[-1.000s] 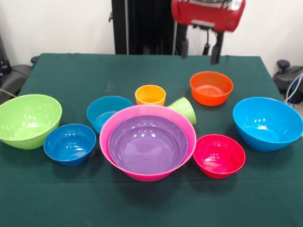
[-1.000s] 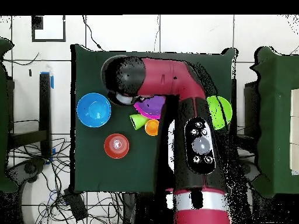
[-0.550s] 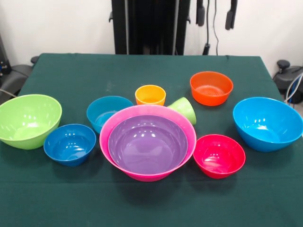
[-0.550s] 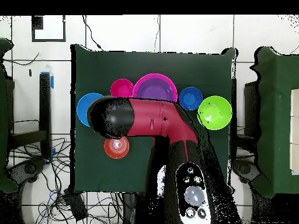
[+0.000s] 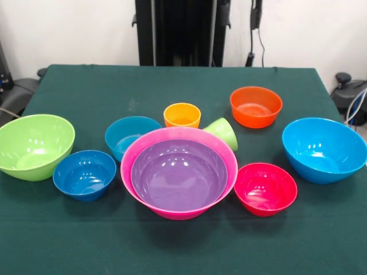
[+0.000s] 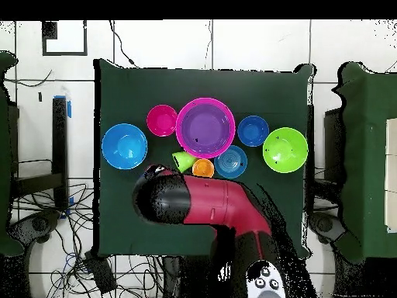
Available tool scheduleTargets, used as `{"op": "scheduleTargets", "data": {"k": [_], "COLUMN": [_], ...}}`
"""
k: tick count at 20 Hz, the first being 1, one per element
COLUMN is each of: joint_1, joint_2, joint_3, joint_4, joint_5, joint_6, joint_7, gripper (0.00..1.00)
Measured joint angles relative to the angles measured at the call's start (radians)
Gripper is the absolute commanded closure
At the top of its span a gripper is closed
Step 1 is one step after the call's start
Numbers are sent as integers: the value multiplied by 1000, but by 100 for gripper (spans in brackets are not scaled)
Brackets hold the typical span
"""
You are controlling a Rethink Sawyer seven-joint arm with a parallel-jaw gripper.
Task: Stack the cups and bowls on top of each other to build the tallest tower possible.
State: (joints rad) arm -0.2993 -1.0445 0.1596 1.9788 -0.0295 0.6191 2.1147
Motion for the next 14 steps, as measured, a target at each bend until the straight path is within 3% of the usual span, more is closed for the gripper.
{"op": "scheduleTargets", "data": {"k": [9,14], "joint_1": [-67,-70], "joint_2": [-9,-8], "joint_3": [-28,-33], "joint_4": [82,113], "joint_5": [0,0], "joint_6": [-47,-96], "joint_7": [0,0], "gripper": [0,0]}}
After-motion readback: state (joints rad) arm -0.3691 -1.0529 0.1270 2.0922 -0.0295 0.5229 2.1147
